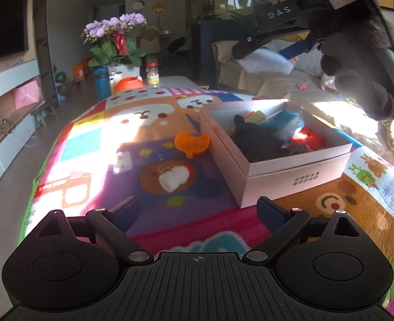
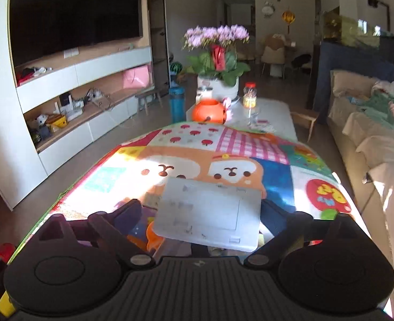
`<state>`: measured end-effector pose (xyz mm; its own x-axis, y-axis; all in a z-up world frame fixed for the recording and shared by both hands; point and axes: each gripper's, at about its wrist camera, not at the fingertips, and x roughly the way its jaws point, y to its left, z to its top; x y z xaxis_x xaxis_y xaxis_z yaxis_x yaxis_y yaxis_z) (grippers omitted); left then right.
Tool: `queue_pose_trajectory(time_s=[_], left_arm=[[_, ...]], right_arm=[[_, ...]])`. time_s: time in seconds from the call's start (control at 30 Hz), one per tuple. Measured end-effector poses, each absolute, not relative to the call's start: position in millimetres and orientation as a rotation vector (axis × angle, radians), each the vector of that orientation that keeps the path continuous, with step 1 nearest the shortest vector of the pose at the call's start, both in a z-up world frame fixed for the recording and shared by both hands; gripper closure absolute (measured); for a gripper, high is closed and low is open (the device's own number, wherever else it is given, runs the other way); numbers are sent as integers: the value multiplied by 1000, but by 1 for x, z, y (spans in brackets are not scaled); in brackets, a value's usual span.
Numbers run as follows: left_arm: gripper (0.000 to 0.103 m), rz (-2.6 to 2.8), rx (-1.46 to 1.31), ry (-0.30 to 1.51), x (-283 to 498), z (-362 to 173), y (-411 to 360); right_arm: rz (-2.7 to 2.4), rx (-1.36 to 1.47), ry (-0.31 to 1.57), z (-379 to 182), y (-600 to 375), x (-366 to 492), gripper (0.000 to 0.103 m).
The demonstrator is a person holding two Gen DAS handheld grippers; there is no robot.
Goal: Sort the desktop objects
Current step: 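Drop the pudding toy into the white box with the left gripper while the right drops the case in, then reach the right gripper down to the orange crescent toy and grasp it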
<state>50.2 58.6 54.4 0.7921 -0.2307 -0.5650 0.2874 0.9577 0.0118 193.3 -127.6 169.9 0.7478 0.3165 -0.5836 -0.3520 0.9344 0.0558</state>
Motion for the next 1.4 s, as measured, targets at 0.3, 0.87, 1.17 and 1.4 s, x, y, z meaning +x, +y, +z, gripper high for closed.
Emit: queue_pose_trajectory(time_s=[0.3, 0.87, 1.17, 1.4], left_arm=[[3, -243, 34, 606, 61, 26, 89], [2, -326, 18, 578, 49, 13, 84], [2, -307, -4, 590, 51, 12, 87], [2, -271, 24, 604, 51, 11, 83]], right_arm=[[306, -66, 709, 157, -108, 214, 2], [305, -511, 987, 59, 47, 266, 47], [345, -492, 949, 81, 38, 234, 96], [512, -307, 882, 142, -10, 158, 98]])
